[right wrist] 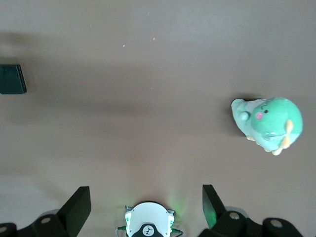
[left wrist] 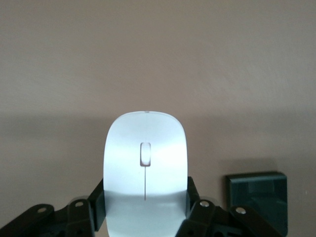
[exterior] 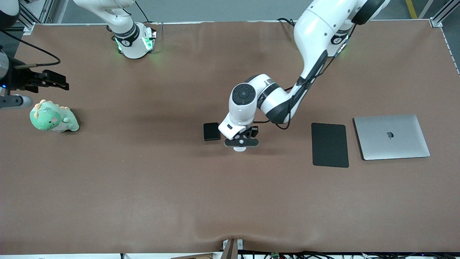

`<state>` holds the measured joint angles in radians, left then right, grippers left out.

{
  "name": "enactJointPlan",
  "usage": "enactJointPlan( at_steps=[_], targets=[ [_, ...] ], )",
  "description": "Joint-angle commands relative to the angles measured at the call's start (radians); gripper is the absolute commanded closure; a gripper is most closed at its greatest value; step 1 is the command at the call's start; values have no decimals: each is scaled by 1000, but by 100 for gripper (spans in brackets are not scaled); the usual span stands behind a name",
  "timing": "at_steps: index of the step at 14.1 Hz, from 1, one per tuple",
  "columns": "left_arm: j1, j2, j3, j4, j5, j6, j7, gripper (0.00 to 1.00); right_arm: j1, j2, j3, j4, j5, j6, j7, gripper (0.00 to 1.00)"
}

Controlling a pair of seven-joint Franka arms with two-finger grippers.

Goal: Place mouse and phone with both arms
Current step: 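Carry the mouse with the left gripper while the right gripper reaches the phone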

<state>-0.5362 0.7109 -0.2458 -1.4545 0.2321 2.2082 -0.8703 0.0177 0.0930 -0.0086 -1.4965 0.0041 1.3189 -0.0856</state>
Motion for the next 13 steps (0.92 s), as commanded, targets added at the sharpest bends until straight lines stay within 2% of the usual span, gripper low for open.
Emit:
enactJointPlan(
  at_steps=[1, 4, 5, 7, 9, 13],
  targets=[
    [56, -83, -3, -29, -17, -79, -23, 100, 36, 70, 4, 18, 11, -18, -5, 0],
    [160, -132, -15, -33, -22, -137, -9, 100, 59, 83, 4, 18, 17, -9, 3, 0],
    [194, -142, -15, -33, -39, -162, 13, 100, 68, 97, 4, 12, 49, 12, 6, 0],
    [258, -163, -17, -37, -68, -238, 141, 100, 70, 111, 4, -1, 97, 57, 12, 0],
    [338, -188, -21, -50, -74, -292, 242, 100, 103, 120, 4, -13, 103, 110, 18, 0],
    [508, -251, -20, -191, -73, -317, 525, 100, 182, 125, 4, -99, 117, 268, 170, 0]
  ],
)
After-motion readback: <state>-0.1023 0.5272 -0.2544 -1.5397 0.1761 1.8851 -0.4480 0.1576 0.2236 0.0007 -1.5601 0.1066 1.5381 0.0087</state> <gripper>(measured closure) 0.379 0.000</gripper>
